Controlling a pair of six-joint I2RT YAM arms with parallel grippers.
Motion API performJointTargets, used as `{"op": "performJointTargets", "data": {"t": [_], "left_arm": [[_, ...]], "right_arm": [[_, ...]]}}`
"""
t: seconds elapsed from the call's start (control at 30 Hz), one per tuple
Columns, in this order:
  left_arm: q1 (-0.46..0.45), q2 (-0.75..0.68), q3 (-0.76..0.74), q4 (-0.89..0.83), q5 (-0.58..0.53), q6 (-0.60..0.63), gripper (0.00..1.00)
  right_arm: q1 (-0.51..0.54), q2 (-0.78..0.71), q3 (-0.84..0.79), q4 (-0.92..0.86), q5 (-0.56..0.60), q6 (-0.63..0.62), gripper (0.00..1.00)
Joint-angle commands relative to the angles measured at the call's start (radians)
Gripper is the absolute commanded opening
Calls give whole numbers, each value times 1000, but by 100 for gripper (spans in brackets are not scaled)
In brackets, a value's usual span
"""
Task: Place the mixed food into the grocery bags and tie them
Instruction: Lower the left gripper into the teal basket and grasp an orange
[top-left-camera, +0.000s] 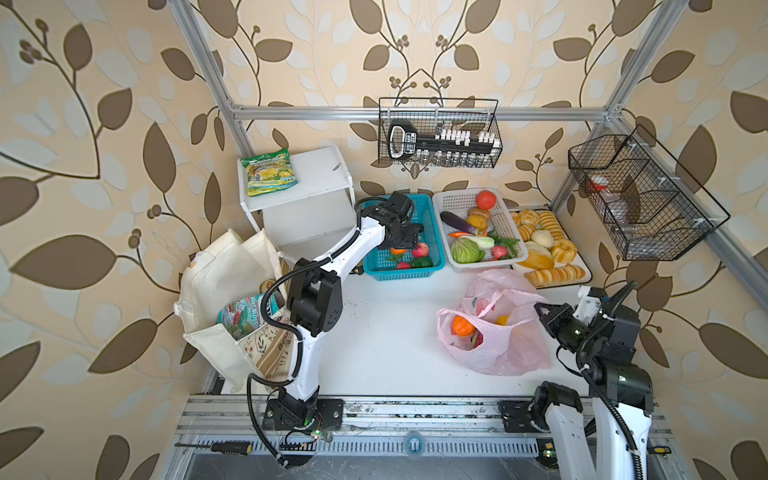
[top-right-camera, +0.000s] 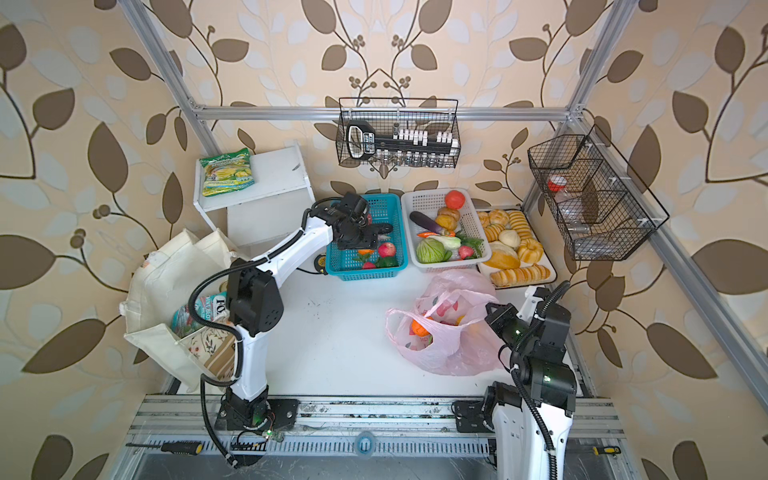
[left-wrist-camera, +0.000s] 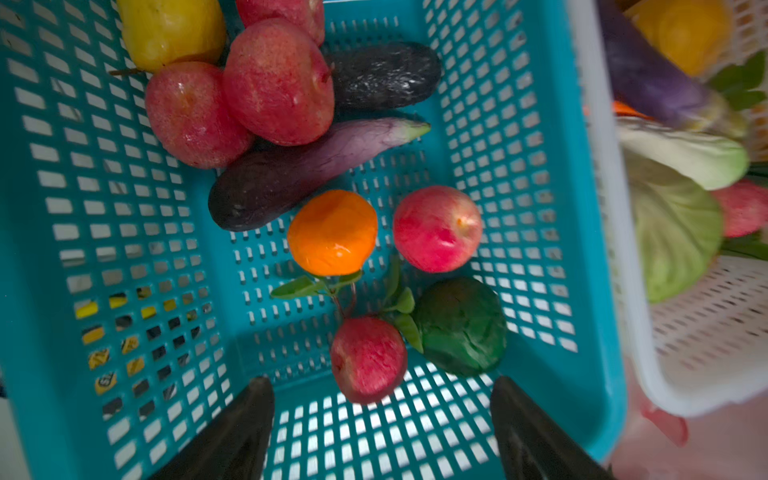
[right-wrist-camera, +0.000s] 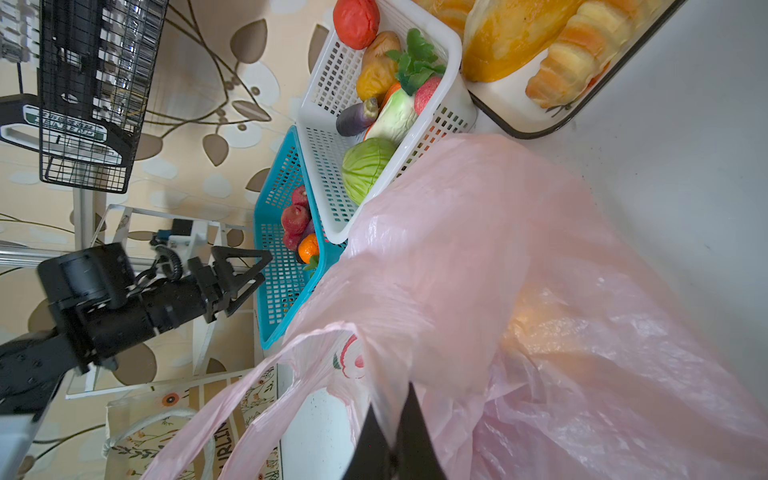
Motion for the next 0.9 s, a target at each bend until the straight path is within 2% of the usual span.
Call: {"op": "performJointTargets", "data": {"t": [0.0,0.2,0.43,0.53,0.63,0.73,0.87], "left_arm": [[10,75,135,-81,-30,22,81],[16,197,210,-87,-78,2,82],[17,247,197,-1,-122,8,81],[20,276,240,-2,-125,15,81],[22,288,242,25,-143,14,84],[25,301,250,44,-132,15,81],[25,291,251,39,-127,34,69]], "right_arm": [[3,-5,13,-6,-12,3,0],[3,-5,11,-7,-11,4,0],[3,-3,8,-9,-14,2,0],[3,-1,-2,3,-21,4,0],[3,3,-5,7,-31,8,0],[3,0,-7,7,-33,6,0],[3,-3,-6,-1,-37,2,0]]}}
